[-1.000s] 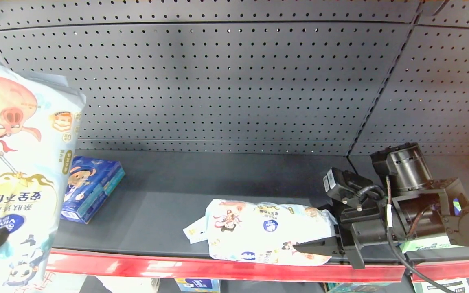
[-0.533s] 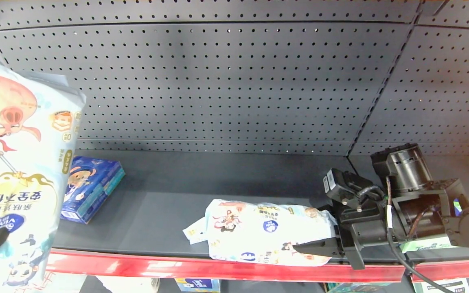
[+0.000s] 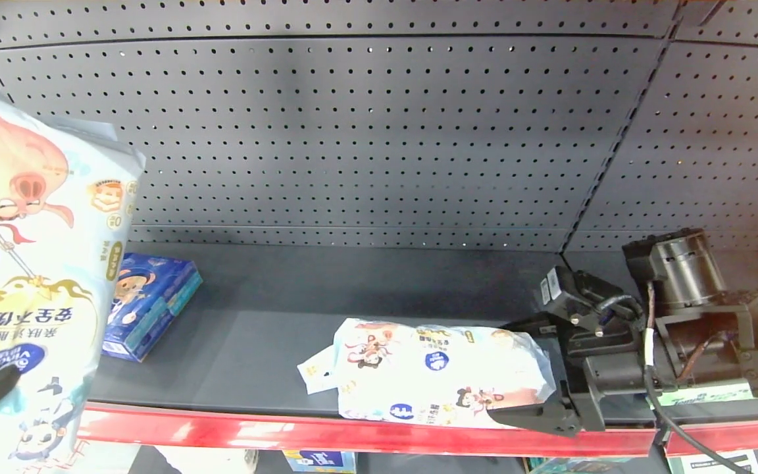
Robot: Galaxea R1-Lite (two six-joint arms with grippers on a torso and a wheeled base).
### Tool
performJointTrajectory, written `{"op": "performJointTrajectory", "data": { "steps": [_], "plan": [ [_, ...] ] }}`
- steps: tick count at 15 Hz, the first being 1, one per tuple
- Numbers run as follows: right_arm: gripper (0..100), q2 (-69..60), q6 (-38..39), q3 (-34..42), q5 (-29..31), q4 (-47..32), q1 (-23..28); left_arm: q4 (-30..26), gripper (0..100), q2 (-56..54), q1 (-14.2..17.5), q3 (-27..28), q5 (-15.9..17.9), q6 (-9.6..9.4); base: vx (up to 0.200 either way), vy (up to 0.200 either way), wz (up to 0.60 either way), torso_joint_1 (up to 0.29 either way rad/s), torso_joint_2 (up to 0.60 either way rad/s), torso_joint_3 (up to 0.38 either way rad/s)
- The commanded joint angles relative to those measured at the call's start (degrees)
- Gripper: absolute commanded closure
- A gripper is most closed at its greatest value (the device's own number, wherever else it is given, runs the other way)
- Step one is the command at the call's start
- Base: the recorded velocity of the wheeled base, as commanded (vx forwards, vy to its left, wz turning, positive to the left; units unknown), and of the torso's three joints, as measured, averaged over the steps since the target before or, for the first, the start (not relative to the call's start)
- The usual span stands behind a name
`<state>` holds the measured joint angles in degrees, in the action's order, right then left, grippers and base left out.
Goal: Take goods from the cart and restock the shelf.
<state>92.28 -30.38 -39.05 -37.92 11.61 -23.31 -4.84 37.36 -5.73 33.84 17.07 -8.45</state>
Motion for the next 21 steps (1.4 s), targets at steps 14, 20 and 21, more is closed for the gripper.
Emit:
{"op": "performJointTrajectory", "data": {
  "steps": [14, 20, 21],
  "plan": [
    [0, -70.7, 23.8, 26.9, 30.7, -0.8, 30.1, 4.3, 100, 44.6, -4.5, 20.1, 16.9, -20.56, 0.000, 0.000, 0.00, 0.000, 0.00, 0.000],
    [0, -75.0, 23.7, 26.4, 33.3, -6.7, 30.2, 4.2, 100, 63.2, -6.5, 36.3, 21.7, -33.65, 0.000, 0.000, 0.00, 0.000, 0.00, 0.000],
    [0, -75.8, 23.7, 26.3, 33.3, -7.7, 30.2, 4.2, 100, 65.1, -6.8, 38.4, 22.3, -34.79, 0.000, 0.000, 0.00, 0.000, 0.00, 0.000]
  ]
}}
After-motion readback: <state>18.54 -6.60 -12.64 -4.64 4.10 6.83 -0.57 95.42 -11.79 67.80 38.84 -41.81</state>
